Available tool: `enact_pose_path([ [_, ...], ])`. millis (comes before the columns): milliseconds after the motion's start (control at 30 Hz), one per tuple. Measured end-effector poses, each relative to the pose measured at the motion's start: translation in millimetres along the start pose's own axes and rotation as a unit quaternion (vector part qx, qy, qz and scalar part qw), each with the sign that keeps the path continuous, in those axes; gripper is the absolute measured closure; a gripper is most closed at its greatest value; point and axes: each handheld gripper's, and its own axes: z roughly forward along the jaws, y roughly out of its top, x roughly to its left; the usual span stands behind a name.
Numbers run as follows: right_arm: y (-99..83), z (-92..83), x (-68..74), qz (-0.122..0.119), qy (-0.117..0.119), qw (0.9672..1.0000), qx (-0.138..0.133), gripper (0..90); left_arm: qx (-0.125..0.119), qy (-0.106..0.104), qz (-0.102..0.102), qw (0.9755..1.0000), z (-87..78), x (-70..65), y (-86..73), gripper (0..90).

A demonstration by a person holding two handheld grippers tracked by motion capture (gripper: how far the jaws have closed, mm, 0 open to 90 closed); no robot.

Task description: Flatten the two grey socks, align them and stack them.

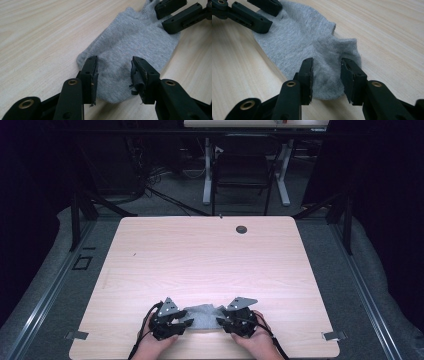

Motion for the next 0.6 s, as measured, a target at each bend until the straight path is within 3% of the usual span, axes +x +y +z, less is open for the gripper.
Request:
enact_pose_path([
  [400,2.6,1.4,-4.1,0.004,-0.006,0.9999,-0.008,60.8,-0.008,0.001,-0.009,0.9999,1.5,3.6,2.8,53.4],
  [600,5.9,-7.2,-3.0,0.010,-0.001,0.9994,-0.033,57.8,-0.025,0.001,-0.011,0.9996,-8.6,4.4,7.1,49.6],
])
